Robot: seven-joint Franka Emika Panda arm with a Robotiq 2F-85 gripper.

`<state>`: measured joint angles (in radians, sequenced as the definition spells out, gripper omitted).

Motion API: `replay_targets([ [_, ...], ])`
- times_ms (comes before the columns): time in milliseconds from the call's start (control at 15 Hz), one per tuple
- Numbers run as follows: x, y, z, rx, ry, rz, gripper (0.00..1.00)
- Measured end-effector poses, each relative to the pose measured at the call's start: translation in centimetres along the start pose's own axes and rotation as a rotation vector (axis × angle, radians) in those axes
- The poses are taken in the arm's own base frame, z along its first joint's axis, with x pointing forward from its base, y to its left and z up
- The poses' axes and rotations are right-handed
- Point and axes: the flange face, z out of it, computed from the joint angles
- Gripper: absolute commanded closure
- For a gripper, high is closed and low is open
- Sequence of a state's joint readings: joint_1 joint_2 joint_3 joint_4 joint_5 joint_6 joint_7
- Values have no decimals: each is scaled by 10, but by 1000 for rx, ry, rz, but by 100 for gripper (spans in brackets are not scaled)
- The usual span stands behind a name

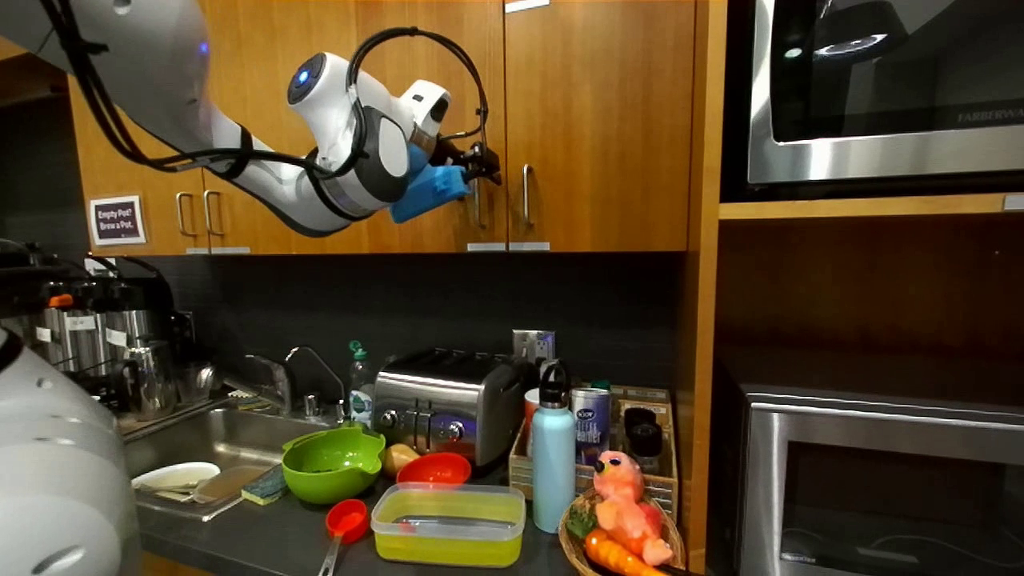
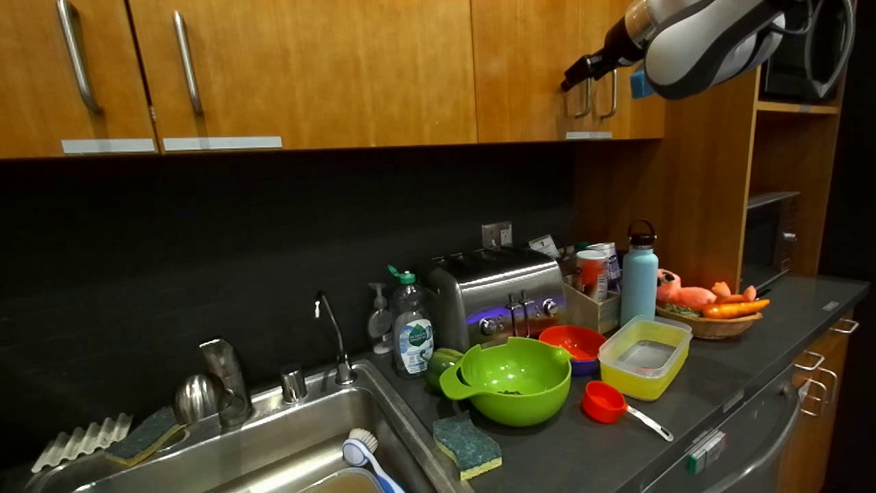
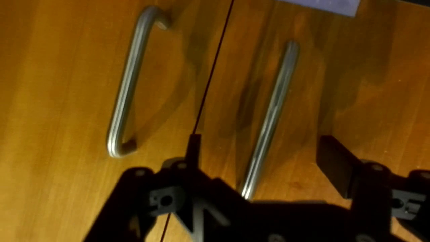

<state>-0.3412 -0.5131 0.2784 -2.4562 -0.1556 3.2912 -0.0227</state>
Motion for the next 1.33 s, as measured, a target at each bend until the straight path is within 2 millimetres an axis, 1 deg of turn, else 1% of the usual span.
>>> replay_targets([
  [67,1,-3,-2,-17,-1,-13,41],
  [133,2,-7,-3,-34,-2,-26,46],
  [267,5,-17,-8,-63,-11,-53,60],
  [333,8,-22,-11,-78,-17,-62,69],
  [467,18,-21,-18,-122,-8,-51,88],
  [533,24,-20,-23,-142,1,-42,99],
  [600,30,-19,-29,-160,8,-33,100],
  [867,49,-20,-63,-223,39,16,100],
  [933,53,-21,-72,-237,48,28,74],
  [1000,55,-21,-80,-249,56,40,74],
  [1133,54,-21,-89,-268,62,56,63],
  [1333,39,-20,-88,-277,35,70,44],
])
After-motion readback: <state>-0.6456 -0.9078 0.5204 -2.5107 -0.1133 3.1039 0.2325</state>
